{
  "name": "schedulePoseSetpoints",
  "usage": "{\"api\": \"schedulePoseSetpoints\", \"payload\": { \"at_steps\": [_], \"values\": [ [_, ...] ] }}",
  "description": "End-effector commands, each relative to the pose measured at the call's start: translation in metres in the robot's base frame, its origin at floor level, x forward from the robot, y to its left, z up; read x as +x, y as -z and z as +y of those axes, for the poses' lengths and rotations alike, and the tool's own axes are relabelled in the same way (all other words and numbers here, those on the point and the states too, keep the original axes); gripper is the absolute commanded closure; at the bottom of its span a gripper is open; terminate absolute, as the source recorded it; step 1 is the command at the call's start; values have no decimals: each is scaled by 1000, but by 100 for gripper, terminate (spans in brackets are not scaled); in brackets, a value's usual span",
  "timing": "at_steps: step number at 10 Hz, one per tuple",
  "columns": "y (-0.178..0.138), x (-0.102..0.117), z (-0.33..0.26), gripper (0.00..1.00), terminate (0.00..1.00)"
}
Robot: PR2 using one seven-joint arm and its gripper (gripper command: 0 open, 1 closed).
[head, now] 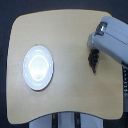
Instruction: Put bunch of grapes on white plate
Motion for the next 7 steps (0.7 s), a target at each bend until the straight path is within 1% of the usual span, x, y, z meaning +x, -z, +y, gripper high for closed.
{"api": "schedulePoseSetpoints", "payload": {
  "at_steps": [1, 3, 4, 5, 6, 7],
  "values": [
    [-12, 2, -4, 100, 0],
    [-19, 1, -4, 100, 0],
    [-30, 3, 0, 100, 0],
    [-46, 4, 8, 100, 0],
    [-68, 6, 20, 100, 0],
    [-82, 7, 27, 100, 0]
  ]
}}
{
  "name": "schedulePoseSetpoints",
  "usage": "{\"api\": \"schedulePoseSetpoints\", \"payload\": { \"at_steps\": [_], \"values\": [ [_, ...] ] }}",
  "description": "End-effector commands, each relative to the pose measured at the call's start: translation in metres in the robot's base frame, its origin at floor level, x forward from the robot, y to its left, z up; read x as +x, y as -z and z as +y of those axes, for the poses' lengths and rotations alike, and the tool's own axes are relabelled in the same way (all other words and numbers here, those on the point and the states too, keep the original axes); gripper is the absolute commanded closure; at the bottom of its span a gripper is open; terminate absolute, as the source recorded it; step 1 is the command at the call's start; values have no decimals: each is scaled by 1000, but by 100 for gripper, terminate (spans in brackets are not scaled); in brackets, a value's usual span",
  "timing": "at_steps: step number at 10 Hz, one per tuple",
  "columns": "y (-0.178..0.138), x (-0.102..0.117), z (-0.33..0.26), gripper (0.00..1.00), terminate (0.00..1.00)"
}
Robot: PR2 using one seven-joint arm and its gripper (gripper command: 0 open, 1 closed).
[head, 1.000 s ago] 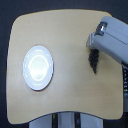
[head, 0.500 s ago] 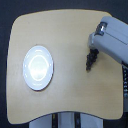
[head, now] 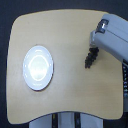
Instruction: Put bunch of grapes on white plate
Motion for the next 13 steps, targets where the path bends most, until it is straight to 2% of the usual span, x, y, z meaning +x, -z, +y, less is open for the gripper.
{"api": "schedulePoseSetpoints", "payload": {
  "at_steps": [1, 3, 6, 9, 13],
  "values": [
    [-81, 5, 37, 100, 0],
    [-127, 15, 53, 100, 0],
    [-153, 8, 72, 100, 0],
    [-154, -10, 112, 100, 0],
    [-146, -41, 208, 100, 0]
  ]
}}
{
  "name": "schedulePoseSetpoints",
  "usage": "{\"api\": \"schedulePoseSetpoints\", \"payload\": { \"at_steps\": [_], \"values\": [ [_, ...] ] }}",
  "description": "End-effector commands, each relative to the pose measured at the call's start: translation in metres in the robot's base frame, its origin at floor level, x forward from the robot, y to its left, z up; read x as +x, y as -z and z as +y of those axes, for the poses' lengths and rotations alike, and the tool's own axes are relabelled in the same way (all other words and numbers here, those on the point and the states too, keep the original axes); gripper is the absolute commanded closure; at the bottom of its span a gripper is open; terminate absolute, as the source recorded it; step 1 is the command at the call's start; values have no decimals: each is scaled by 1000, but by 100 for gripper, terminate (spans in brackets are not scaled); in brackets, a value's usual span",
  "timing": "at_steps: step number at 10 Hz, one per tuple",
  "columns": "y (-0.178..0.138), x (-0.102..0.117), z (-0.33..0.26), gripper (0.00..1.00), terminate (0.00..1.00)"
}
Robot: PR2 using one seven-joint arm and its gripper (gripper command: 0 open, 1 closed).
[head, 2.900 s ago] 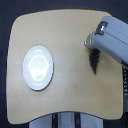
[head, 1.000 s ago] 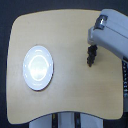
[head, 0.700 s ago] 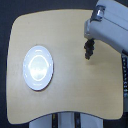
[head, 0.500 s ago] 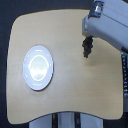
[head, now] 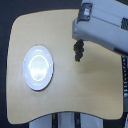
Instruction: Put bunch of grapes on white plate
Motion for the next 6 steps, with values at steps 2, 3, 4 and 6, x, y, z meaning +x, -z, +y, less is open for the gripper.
{"api": "schedulePoseSetpoints", "payload": {
  "at_steps": [2, 3, 4, 6],
  "values": [
    [22, -38, 149, 100, 0],
    [30, -43, 167, 100, 0],
    [35, -48, 179, 100, 0],
    [52, -63, 209, 100, 0]
  ]
}}
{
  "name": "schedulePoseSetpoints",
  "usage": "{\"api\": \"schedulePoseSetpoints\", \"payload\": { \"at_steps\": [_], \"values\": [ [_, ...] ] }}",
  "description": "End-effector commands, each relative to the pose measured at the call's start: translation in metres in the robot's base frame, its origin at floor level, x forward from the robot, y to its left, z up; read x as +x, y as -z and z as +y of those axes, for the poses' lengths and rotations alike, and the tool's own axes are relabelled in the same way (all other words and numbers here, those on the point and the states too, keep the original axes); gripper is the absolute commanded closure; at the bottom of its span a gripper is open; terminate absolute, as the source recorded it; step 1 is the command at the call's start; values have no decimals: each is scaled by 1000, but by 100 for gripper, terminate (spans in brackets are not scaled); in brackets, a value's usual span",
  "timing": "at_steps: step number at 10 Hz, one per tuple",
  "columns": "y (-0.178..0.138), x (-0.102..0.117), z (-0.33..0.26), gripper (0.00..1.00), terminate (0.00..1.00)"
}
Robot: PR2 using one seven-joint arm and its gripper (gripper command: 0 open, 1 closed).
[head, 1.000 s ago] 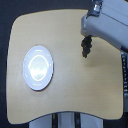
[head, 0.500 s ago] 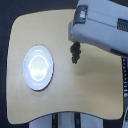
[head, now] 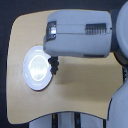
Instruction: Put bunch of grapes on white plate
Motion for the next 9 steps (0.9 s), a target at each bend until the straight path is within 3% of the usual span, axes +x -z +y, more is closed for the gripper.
{"api": "schedulePoseSetpoints", "payload": {
  "at_steps": [1, 9],
  "values": [
    [45, -33, 91, 100, 0],
    [112, -29, 134, 100, 0]
  ]
}}
